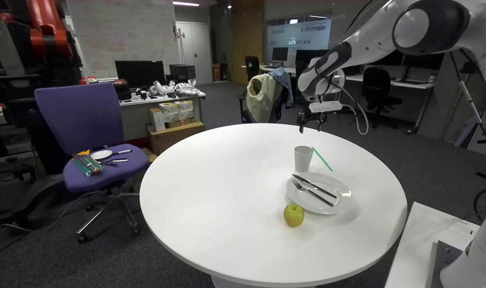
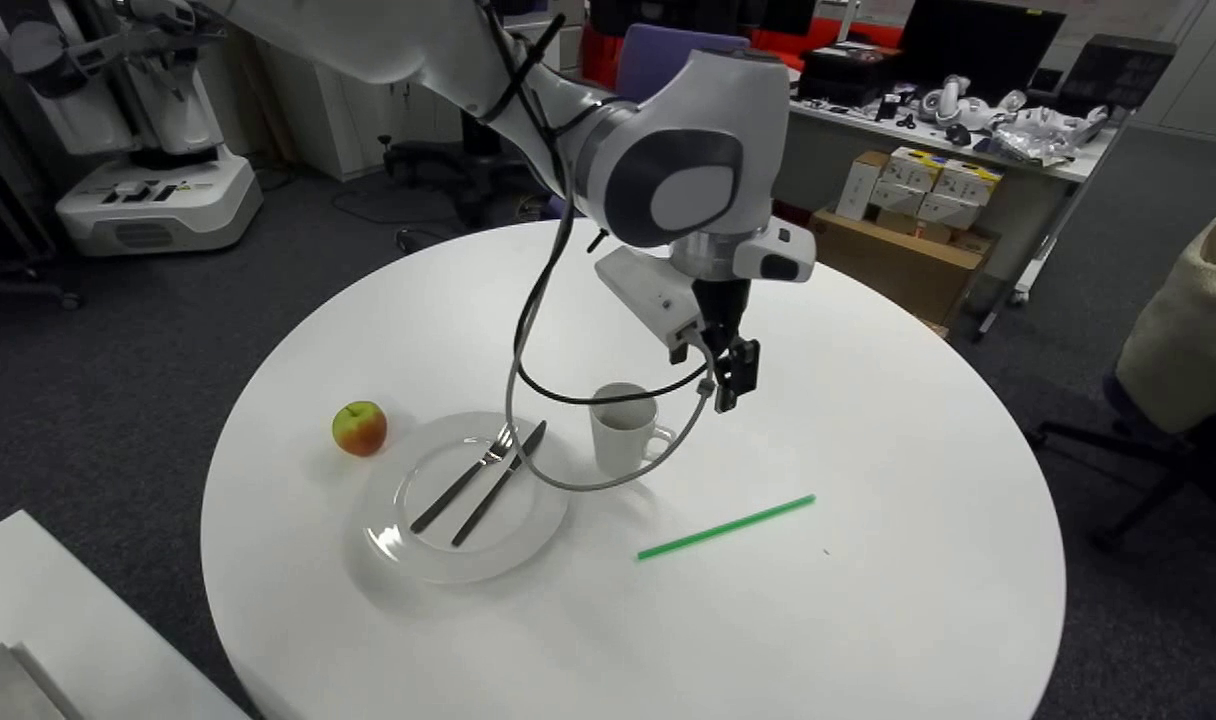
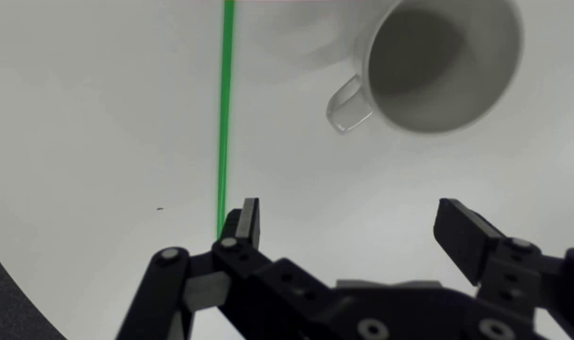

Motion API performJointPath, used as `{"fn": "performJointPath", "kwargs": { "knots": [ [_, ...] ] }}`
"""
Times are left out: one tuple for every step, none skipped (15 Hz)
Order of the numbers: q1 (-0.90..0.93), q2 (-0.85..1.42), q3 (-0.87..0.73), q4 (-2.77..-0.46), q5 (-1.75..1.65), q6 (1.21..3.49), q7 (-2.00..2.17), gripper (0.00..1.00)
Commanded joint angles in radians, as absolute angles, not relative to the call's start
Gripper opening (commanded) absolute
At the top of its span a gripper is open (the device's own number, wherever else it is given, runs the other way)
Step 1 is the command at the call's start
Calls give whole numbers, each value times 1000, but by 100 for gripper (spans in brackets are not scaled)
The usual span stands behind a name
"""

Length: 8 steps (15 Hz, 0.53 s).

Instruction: Remove the green straw from the white mug and put it on the table

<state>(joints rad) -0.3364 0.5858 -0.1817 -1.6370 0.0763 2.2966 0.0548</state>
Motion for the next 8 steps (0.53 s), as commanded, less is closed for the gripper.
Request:
{"fn": "performJointPath", "kwargs": {
  "knots": [
    [-294,397,-186,-1873,82,2354,60,100],
    [-285,359,-186,-1919,86,2355,65,100],
    [-273,321,-188,-1963,86,2357,76,100],
    [-263,282,-189,-2009,84,2357,81,100],
    [-278,411,-190,-1856,84,2310,65,100],
    [-269,376,-190,-1898,84,2312,69,100],
    [-264,350,-191,-1928,84,2315,70,100],
    [-263,333,-191,-1946,84,2314,70,100]
  ]
}}
